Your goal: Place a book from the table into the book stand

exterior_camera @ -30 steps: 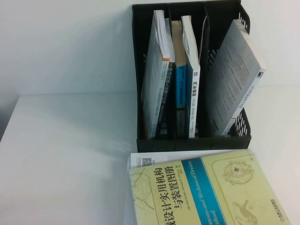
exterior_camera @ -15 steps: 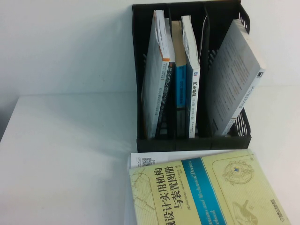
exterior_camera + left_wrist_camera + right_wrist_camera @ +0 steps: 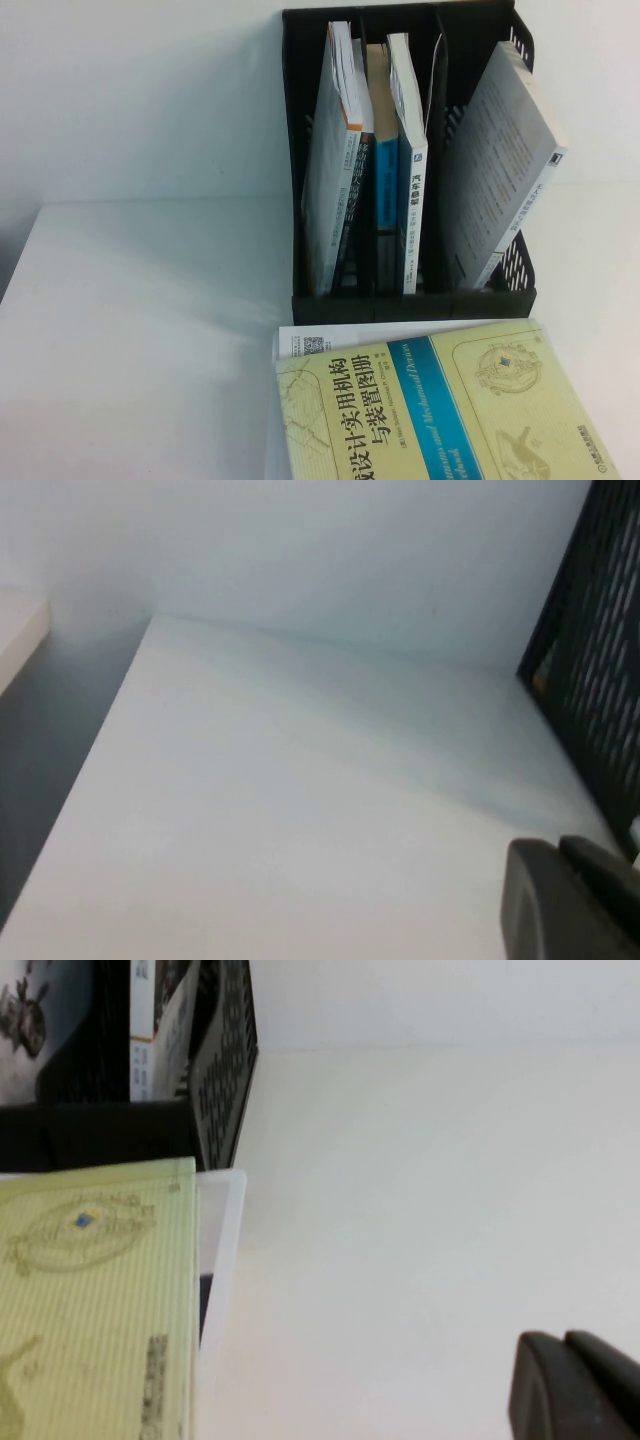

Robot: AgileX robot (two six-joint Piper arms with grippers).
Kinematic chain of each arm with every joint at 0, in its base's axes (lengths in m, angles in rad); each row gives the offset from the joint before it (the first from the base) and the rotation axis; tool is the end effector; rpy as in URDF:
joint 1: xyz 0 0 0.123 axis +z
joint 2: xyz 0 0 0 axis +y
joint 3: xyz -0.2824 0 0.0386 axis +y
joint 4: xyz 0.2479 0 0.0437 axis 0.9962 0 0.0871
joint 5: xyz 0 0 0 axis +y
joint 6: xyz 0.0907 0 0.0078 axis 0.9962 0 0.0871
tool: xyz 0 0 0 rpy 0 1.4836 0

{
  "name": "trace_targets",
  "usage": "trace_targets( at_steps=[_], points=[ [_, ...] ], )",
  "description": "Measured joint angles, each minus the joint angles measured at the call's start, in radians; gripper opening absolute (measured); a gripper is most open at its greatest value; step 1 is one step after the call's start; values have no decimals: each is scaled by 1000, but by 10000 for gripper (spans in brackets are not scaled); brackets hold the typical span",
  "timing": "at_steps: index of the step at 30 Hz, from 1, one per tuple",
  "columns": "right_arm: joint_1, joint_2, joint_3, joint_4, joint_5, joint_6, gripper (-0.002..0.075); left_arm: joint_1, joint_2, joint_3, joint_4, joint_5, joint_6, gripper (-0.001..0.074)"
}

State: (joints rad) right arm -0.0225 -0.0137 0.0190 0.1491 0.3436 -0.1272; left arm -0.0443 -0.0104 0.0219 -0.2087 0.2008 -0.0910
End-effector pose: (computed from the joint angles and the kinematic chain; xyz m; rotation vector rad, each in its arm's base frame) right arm 0.0532 0.0034 0.1768 -0.0025 1.8288 0.0393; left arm 0.0557 -0.0063 0.1884 -0.1821 1.6901 -0.2893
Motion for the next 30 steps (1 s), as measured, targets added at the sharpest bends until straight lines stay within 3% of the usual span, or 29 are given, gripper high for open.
trace_targets(
  at_steps=[3, 7, 11, 16, 19, 22, 26, 30],
  points=[
    [0, 0, 11, 62, -114, 39, -3, 0, 0, 0, -109, -148, -45, -2],
    [0, 0, 11, 333, -414, 151, -3, 0, 0, 0, -258, -342, -100, -2],
    [0, 0, 11, 574, -655, 176, -3, 0, 0, 0, -311, -418, -120, -2],
    [0, 0, 11, 654, -905, 183, -3, 0, -2, 0, -305, -605, -185, -3],
    [0, 0, -27, 564, -925, 187, -3, 0, -2, 0, -222, -754, -296, -2],
    [0, 0, -149, 303, -830, 226, -3, 0, -4, -20, -91, -771, -372, -3],
    [0, 19, -383, -60, -606, 272, -3, 0, -4, -186, 171, -540, -458, -2],
    [0, 148, -546, -186, -413, 206, -3, 0, 91, -377, 300, -343, -477, -2]
  ],
)
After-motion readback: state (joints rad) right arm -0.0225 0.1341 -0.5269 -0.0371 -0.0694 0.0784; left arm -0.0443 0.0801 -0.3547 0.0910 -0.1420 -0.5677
